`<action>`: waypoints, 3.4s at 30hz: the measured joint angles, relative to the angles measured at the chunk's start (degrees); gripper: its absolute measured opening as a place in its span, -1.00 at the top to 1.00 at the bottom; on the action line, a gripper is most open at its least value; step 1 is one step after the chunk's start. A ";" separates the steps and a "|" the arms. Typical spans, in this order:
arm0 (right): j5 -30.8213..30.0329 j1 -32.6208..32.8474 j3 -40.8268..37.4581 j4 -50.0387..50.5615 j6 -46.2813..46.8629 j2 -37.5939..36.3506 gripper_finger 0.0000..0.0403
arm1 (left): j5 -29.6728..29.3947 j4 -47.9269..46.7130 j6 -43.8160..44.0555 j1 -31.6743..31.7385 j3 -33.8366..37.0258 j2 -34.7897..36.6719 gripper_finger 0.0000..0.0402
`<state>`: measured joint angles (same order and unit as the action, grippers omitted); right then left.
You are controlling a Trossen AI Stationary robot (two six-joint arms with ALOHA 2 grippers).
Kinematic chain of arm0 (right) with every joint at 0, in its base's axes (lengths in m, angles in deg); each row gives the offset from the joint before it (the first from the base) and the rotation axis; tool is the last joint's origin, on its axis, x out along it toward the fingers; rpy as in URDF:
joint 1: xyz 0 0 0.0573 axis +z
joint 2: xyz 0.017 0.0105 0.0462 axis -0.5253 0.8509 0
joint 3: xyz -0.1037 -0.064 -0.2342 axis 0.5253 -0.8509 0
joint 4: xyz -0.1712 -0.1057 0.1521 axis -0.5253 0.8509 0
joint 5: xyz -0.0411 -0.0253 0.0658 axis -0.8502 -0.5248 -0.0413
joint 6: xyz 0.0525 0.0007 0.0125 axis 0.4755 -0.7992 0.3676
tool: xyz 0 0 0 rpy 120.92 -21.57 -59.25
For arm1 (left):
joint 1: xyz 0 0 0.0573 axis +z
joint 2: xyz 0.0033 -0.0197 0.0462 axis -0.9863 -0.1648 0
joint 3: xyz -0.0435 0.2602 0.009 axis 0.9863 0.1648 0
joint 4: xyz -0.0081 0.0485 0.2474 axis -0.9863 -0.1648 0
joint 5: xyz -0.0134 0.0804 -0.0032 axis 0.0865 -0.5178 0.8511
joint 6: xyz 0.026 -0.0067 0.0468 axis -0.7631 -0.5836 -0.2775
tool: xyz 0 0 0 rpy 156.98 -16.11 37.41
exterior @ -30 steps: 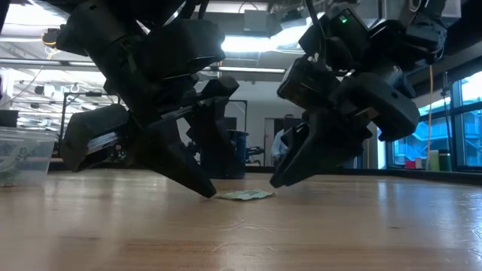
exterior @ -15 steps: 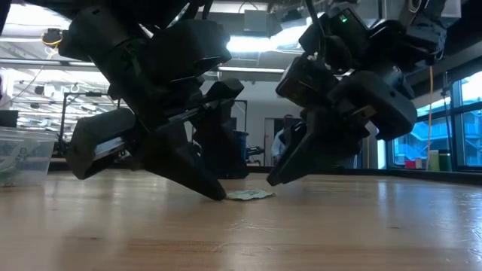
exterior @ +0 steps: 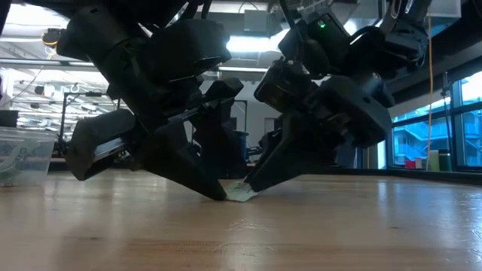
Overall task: Pick and place Stevia / Truvia into bins
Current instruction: Put the stevia packet into the right transparent container
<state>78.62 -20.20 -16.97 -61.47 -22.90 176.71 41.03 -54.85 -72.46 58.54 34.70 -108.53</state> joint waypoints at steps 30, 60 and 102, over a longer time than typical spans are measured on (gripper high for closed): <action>7.08 -0.07 -0.14 -2.07 7.75 0.26 0.19 | -1.29 -0.07 0.22 -0.07 0.09 -0.13 0.20; 4.19 -0.09 -0.20 -3.49 6.82 0.35 0.58 | -1.40 -0.17 1.11 -0.04 0.11 -0.13 0.26; -16.67 6.63 -0.07 53.98 24.47 -37.24 1.00 | -21.37 -27.47 32.66 -1.87 7.28 38.17 0.31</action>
<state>61.95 -13.57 -17.04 -7.49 1.57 139.47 19.66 -82.32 -39.80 56.66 41.98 -70.36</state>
